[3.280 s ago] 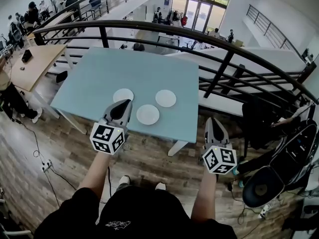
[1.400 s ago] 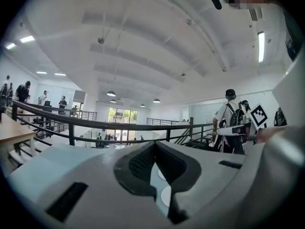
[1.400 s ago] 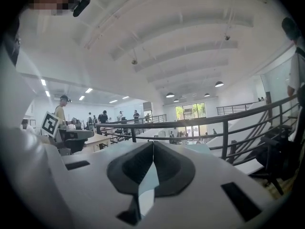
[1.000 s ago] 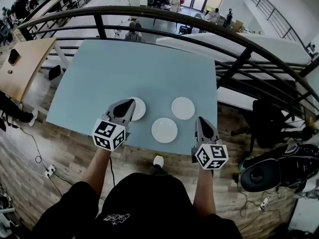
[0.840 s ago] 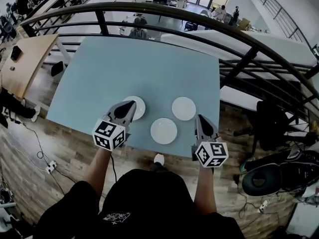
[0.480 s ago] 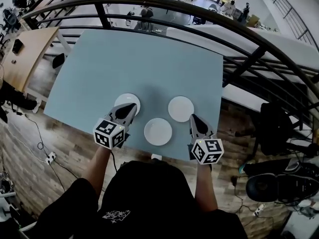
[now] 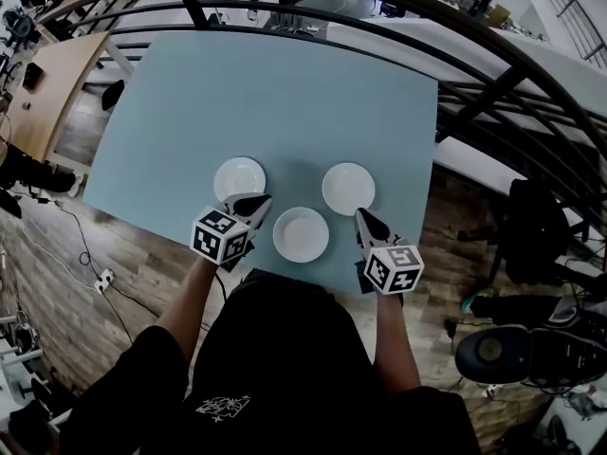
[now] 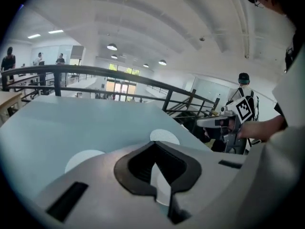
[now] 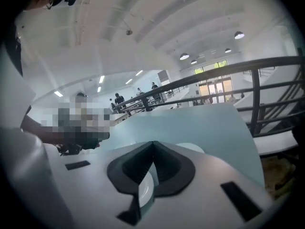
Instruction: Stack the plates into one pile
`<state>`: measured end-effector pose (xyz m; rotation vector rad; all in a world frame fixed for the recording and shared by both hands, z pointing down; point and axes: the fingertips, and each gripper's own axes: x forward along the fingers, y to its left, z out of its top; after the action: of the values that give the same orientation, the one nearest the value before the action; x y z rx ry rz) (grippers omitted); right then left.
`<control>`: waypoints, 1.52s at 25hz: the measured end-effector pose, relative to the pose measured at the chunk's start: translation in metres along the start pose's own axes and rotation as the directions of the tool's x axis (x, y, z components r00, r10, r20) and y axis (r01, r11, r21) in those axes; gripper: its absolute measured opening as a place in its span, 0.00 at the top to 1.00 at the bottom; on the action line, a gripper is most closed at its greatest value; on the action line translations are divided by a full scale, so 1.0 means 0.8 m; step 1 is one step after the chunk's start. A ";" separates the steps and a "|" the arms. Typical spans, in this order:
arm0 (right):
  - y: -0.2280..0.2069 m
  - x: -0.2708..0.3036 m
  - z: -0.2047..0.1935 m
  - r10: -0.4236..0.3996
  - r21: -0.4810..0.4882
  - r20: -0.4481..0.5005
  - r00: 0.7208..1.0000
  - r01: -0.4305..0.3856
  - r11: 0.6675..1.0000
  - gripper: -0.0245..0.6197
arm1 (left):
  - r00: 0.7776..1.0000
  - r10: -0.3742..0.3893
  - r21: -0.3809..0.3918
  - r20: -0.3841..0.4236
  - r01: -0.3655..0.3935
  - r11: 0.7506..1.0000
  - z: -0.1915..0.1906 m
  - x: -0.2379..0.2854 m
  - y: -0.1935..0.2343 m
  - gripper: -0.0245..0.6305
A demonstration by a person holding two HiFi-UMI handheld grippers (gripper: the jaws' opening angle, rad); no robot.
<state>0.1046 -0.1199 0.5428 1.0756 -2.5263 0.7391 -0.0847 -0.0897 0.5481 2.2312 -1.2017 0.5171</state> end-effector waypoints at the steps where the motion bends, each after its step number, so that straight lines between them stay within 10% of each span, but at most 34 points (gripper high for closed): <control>1: 0.000 0.006 -0.011 0.010 0.016 -0.025 1.000 -0.010 1.000 0.95 | 0.999 -0.017 -0.005 -0.042 0.017 1.000 -0.013 0.008 0.001 0.95; 8: 0.007 0.025 -0.089 0.054 0.147 -0.158 0.986 -0.031 0.989 0.95 | 0.965 -0.114 -0.082 -0.237 0.097 0.992 -0.094 0.045 0.011 0.95; 14: 0.015 0.046 -0.149 0.142 0.398 -0.195 0.970 -0.054 0.916 0.95 | 0.898 -0.197 -0.134 -0.393 0.156 0.979 -0.156 0.054 0.024 0.95; 23: 0.017 0.039 -0.196 0.158 0.541 -0.233 0.960 -0.007 0.841 0.94 | 0.858 -0.369 -0.482 -0.356 0.170 0.859 -0.193 0.059 0.020 0.88; 25: 0.021 0.040 -0.203 0.173 0.564 -0.244 0.954 -0.005 0.826 0.80 | 0.854 -0.399 -0.537 -0.335 0.175 0.825 -0.194 0.059 0.021 0.85; 30: 0.029 0.051 -0.214 0.188 0.604 -0.280 0.941 0.021 0.797 0.70 | 0.822 -0.450 -0.584 -0.350 0.184 0.791 -0.202 0.060 0.021 0.76; 38: 0.032 0.062 -0.224 0.185 0.761 -0.281 0.942 0.101 0.641 0.67 | 0.819 -0.471 -0.653 -0.329 0.163 0.740 -0.193 0.075 0.023 0.75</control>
<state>0.0648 -0.0329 0.7045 0.9711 -1.9238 1.9530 -0.0800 -0.0388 0.7069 1.5717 -0.5671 0.4245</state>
